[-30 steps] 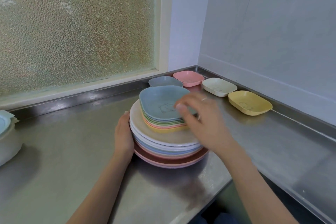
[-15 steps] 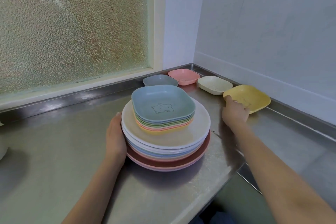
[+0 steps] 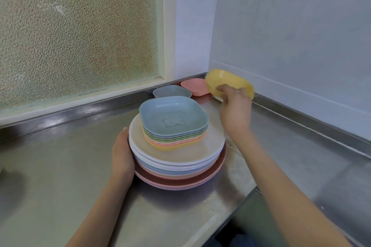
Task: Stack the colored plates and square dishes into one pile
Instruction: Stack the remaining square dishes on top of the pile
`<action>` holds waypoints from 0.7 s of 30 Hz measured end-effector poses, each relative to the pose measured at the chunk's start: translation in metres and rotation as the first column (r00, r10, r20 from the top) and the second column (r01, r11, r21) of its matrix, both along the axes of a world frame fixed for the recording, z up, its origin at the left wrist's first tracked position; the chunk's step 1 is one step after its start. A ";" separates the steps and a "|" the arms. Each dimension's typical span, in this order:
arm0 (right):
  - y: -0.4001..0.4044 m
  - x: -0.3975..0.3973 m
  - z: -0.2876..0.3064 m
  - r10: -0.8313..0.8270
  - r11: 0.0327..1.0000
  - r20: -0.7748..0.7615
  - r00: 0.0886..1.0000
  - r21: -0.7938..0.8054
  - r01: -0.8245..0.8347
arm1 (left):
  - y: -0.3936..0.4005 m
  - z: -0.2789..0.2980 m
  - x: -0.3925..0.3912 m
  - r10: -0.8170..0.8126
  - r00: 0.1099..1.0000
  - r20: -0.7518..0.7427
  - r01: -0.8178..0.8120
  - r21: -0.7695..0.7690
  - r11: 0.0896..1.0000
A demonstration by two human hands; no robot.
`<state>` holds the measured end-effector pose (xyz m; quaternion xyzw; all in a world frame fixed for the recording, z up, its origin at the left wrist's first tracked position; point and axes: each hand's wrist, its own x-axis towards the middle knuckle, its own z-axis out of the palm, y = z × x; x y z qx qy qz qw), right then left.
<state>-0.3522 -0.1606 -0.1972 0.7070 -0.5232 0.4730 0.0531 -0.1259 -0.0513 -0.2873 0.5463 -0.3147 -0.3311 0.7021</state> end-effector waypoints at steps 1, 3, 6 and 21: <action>0.015 0.010 0.008 0.100 0.994 0.040 0.994 -0.053 -0.098 | 0.000 0.000 0.000 0.006 1.000 -0.002 -0.006 -0.001 1.000; 0.046 0.027 0.020 0.269 0.958 0.068 0.961 -0.123 -0.259 | 0.000 0.001 0.000 0.008 1.000 -0.021 -0.008 0.016 1.000; 0.085 0.040 0.025 0.416 0.902 0.052 0.908 -0.151 -0.404 | 0.000 0.003 0.000 0.004 0.999 -0.049 -0.002 0.042 0.999; 0.111 0.036 0.013 0.596 0.788 -0.043 0.802 0.223 -0.574 | 0.004 0.005 -0.001 0.004 1.000 -0.006 -0.004 0.012 1.000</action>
